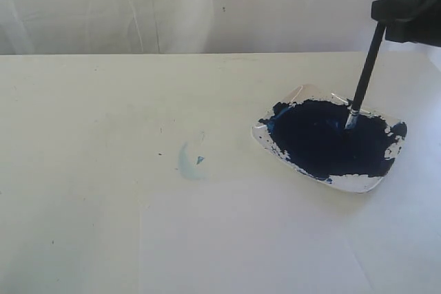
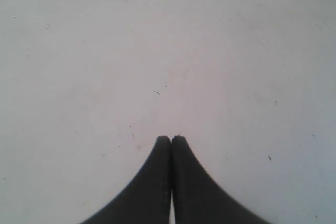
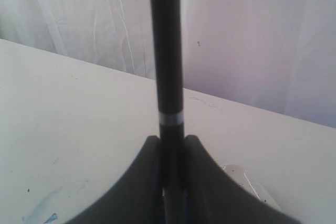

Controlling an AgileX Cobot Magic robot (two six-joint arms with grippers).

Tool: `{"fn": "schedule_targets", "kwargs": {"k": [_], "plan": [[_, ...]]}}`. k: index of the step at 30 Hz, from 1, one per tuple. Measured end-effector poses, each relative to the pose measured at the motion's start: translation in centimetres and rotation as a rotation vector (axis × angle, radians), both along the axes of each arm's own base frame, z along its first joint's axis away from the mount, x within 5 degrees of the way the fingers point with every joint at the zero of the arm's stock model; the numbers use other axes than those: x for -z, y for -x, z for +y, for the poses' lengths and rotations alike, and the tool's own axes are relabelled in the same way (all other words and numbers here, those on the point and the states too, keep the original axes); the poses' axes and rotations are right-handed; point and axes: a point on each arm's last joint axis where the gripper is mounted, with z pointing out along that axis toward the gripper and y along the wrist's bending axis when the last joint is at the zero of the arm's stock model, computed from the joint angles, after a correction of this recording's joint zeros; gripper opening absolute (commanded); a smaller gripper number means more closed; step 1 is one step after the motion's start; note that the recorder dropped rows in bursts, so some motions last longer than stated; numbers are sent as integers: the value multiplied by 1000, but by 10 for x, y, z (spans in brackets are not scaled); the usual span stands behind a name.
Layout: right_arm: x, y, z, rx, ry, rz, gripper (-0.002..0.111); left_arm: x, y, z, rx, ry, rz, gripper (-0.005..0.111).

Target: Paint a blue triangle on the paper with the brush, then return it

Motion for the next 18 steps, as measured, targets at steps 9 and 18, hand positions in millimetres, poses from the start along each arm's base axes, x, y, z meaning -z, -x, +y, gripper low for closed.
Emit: {"fn": "schedule_targets", "kwargs": {"k": [9,18], "plan": [[1,-1,0,4,-11,12,0,-11,-3,1,3,-36,-127,0],[1,-1,0,5,-13,13,0,-29,-6,2,-10,-51,-324,0]]}}
